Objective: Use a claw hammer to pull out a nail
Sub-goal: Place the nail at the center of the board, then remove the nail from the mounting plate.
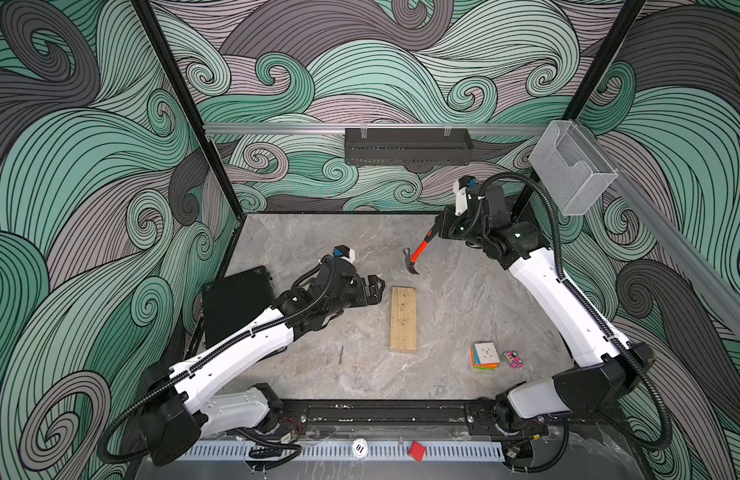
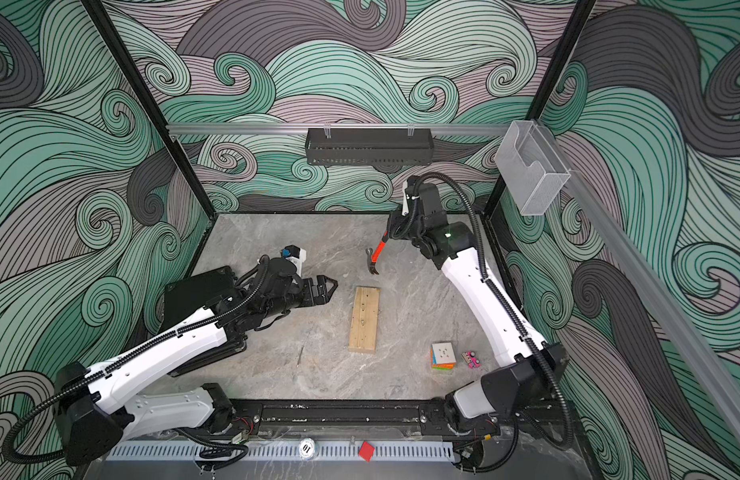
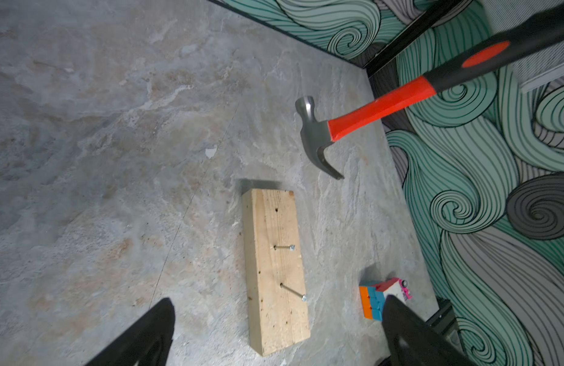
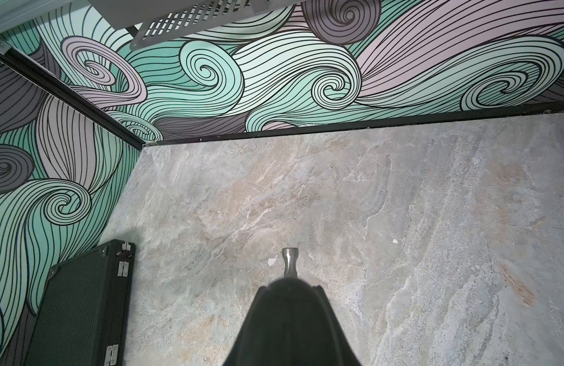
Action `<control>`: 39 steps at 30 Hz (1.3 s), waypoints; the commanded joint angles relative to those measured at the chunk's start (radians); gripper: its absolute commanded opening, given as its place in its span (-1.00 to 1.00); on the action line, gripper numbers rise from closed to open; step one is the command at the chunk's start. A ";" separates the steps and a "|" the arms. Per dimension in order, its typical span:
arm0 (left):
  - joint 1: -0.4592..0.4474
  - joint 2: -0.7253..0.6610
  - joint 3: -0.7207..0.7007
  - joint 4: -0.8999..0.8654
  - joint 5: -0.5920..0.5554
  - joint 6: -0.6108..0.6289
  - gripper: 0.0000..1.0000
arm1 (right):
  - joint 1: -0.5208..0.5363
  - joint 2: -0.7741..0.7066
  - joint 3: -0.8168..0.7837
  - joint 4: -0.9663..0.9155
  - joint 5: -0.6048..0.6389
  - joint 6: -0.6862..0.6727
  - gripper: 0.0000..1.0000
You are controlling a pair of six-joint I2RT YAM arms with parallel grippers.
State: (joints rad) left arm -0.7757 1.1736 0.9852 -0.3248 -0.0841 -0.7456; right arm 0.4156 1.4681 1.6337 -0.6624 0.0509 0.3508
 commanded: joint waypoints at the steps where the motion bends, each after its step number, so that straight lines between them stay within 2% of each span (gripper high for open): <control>1: -0.006 -0.004 0.006 0.100 -0.031 -0.006 0.98 | -0.006 -0.051 0.017 0.061 0.025 0.015 -0.85; 25: 0.048 0.071 0.015 0.164 0.084 0.007 0.98 | -0.008 -0.059 0.022 0.053 0.058 -0.006 -0.85; 34: 0.073 0.157 0.051 0.178 0.217 0.042 0.98 | -0.009 -0.061 0.018 0.047 0.062 -0.005 -0.85; 39: 0.074 0.194 0.067 0.172 0.247 0.056 0.98 | -0.009 -0.070 0.012 0.043 0.069 -0.005 -0.85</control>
State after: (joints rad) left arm -0.7078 1.3556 1.0039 -0.1593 0.1165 -0.7204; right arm 0.4126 1.4513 1.6337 -0.6804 0.0990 0.3473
